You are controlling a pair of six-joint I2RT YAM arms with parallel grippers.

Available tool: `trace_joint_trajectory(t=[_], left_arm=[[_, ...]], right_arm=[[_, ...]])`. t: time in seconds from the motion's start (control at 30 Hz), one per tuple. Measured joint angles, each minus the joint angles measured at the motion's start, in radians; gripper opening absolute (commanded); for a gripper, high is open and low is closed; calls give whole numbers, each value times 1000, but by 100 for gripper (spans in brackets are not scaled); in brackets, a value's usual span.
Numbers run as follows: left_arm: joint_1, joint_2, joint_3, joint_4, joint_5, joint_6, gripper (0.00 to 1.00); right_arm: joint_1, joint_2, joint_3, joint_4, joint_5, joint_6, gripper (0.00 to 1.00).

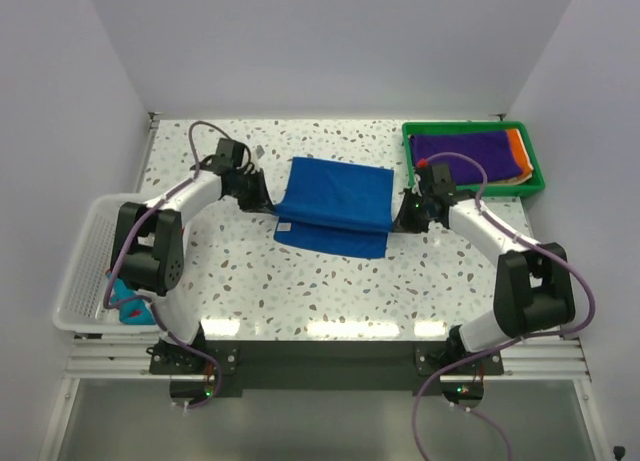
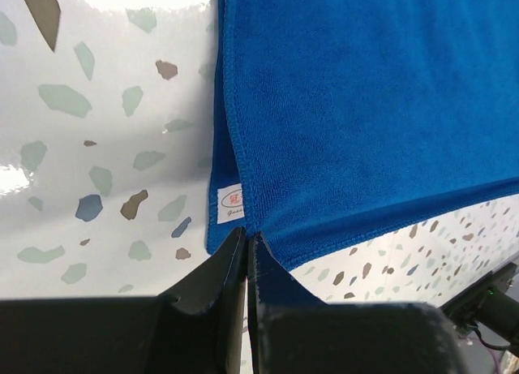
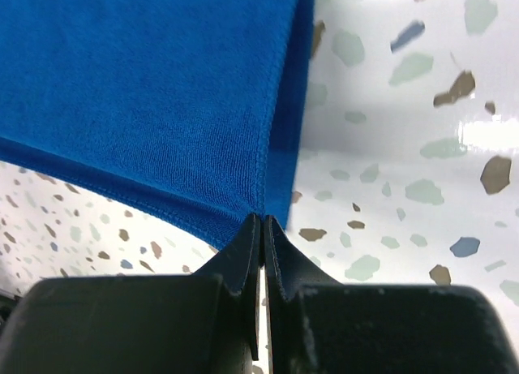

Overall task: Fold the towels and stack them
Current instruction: Fold the towel

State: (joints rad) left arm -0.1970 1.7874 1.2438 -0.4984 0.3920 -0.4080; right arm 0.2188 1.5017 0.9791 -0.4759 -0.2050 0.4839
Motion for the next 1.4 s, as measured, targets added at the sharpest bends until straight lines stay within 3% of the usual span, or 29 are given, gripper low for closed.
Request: trace_joint_trajectory(t=[0.33, 0.7, 1.4], left_arm=[[-35, 0, -135, 47, -66, 0, 8], [-55, 0, -173, 72, -95, 0, 9], [-57, -96, -118, -2, -125, 0, 10]], right_arm=[[6, 51, -117, 101, -9, 16, 0], [10, 85, -153, 143, -17, 21, 0], [11, -29, -51, 13, -4, 6, 0]])
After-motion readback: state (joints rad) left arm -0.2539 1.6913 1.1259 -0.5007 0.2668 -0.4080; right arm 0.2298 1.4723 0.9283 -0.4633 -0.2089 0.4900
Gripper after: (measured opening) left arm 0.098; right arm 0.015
